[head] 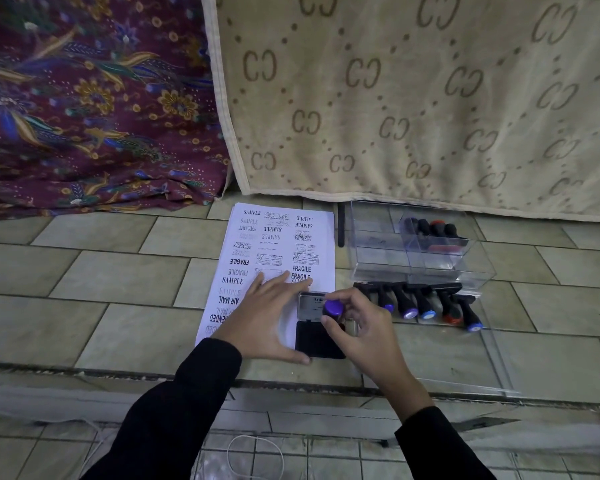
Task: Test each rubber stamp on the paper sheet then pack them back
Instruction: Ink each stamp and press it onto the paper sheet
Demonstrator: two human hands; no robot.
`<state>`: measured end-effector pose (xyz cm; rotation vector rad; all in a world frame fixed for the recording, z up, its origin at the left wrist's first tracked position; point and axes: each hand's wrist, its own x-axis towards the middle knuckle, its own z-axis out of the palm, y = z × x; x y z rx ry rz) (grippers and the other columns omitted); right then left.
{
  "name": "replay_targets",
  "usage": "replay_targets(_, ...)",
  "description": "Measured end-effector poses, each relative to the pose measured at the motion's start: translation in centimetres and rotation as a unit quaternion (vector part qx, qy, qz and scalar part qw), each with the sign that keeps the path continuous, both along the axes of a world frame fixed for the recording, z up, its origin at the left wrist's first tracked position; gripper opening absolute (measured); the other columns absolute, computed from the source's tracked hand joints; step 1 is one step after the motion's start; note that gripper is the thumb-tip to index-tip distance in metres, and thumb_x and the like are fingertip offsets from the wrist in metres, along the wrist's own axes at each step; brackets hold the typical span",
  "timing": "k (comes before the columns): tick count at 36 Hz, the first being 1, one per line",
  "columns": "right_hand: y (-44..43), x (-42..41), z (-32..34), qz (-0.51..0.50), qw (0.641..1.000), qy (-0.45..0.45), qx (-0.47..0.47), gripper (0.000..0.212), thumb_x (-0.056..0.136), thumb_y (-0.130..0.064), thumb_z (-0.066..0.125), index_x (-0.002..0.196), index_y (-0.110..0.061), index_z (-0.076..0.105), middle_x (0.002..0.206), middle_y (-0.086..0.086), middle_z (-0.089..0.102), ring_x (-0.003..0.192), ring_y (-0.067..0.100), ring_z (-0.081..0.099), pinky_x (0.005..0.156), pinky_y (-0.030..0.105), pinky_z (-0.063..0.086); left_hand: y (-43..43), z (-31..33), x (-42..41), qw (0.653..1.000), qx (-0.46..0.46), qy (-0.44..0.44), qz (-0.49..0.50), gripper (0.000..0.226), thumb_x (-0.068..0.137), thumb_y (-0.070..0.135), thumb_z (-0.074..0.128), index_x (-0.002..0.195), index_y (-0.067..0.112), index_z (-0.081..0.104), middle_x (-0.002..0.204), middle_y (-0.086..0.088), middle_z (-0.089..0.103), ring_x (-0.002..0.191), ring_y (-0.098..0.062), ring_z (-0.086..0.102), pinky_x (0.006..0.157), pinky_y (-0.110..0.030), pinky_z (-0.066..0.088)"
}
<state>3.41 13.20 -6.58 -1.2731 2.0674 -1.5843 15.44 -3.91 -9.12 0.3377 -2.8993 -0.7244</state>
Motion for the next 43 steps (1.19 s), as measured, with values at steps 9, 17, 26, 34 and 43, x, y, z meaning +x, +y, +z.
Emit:
replay_targets(9,0.1,0.3,0.0,0.006,1.000,0.024,-0.013,0.025,0.075,-0.024,0.072,0.094,-0.035,0.061,0.083,-0.014,0.065,0.075,0.011,0.064,0.073,0.028,0.055,0.1,0.1,0.2,1.000,-0.001,0.003,-0.023,0.125,0.044,0.093,0.059,0.146,0.052,0.000,0.151,0.020,0.029,0.145,0.001,-0.007,0.115,-0.031,-0.017)
replay_targets(17,0.4,0.4,-0.6,0.021,0.998,0.062,-0.018,0.020,0.073,-0.011,0.076,0.089,-0.013,0.064,0.086,-0.015,0.066,0.082,0.002,0.064,0.075,0.011,0.048,0.1,0.0,0.2,1.000,-0.013,0.002,-0.022,0.127,0.045,0.094,0.058,0.147,0.048,-0.001,0.152,0.018,0.027,0.144,0.002,-0.008,0.115,-0.032,-0.018)
replay_targets(26,0.5,0.4,-0.8,0.033,0.996,0.076,-0.029,0.019,0.075,-0.014,0.076,0.089,-0.018,0.063,0.086,-0.010,0.065,0.082,0.004,0.063,0.074,0.016,0.050,0.1,0.0,0.1,1.000,-0.020,0.001,-0.019,0.127,0.044,0.094,0.057,0.147,0.046,0.000,0.152,0.018,0.029,0.145,0.001,-0.005,0.116,-0.032,-0.016)
replay_targets(34,0.5,0.6,-1.0,0.026,0.995,0.085,-0.042,0.022,0.075,-0.013,0.074,0.087,-0.022,0.058,0.086,-0.012,0.062,0.083,0.007,0.062,0.073,0.024,0.051,0.1,-0.3,0.2,1.000,-0.013,0.009,-0.015,0.128,0.042,0.094,0.058,0.147,0.045,0.003,0.150,0.017,0.030,0.145,-0.001,0.002,0.118,-0.040,-0.007)
replay_targets(43,0.6,1.0,-1.2,0.019,0.995,0.093,-0.040,0.021,0.075,-0.014,0.075,0.086,-0.019,0.058,0.087,-0.012,0.062,0.085,0.003,0.062,0.076,0.017,0.048,-0.1,-0.6,0.2,1.000,0.001,0.011,-0.012,0.128,0.040,0.094,0.059,0.145,0.051,0.000,0.152,0.019,0.026,0.144,0.002,-0.003,0.118,-0.037,-0.010)
